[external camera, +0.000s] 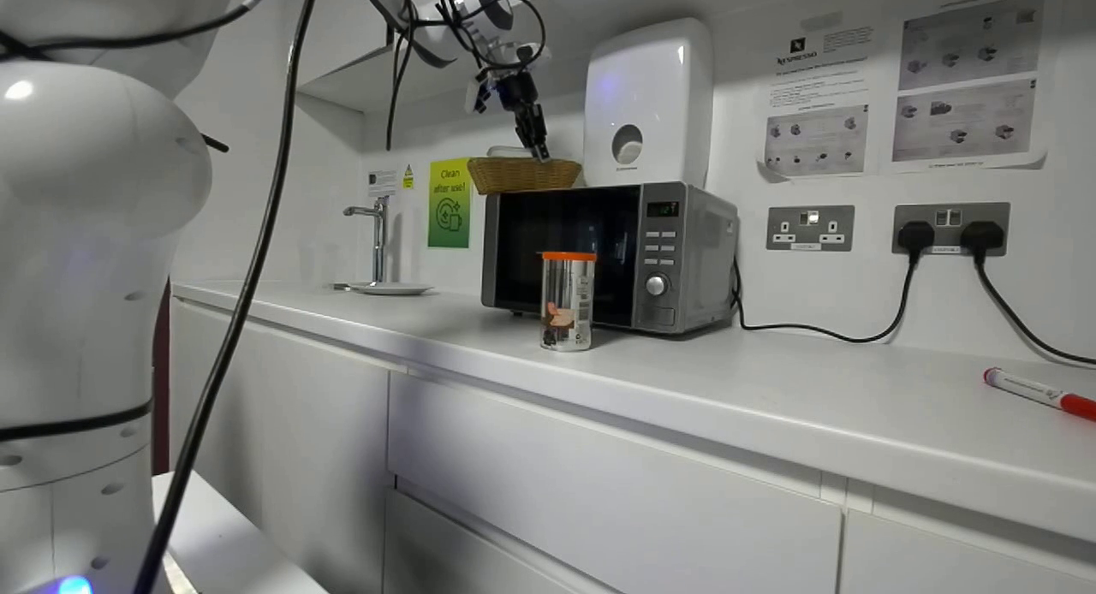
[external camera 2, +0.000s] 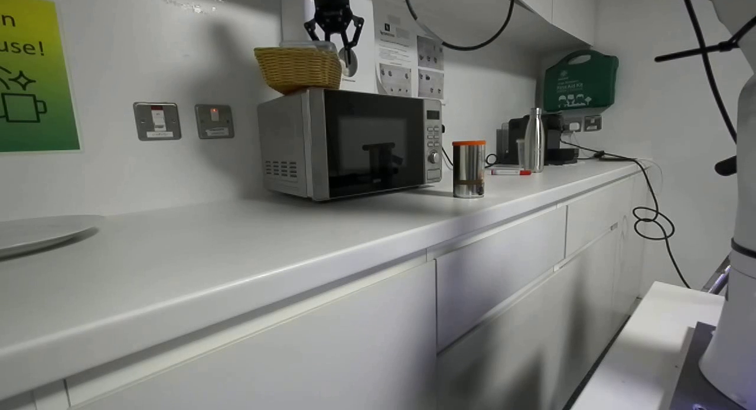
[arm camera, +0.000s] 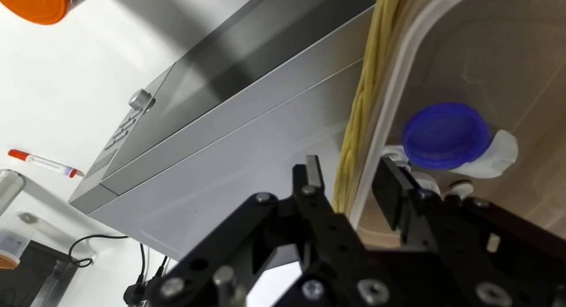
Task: Put the things on top of the microwave onto the counter in front of the microwave
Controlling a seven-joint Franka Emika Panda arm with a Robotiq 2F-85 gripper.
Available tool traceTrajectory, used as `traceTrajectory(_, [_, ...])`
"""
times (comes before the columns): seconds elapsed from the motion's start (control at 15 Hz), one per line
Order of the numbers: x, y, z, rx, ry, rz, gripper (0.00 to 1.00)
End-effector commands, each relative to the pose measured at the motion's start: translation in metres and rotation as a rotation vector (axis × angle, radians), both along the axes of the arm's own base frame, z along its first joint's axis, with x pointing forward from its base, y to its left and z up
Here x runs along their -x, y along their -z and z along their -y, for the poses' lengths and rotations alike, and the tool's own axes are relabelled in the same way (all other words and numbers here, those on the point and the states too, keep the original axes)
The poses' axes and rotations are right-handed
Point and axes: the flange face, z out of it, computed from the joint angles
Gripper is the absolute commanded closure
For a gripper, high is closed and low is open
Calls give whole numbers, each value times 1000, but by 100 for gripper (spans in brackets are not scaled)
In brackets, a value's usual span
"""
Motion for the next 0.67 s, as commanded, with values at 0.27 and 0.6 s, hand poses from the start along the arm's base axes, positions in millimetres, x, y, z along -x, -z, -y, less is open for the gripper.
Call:
traceTrajectory(0.27, [-4,-8,2,28,0,-20,2])
traceTrajectory(0.6, [-3,-12,1,30,-3,-12,0])
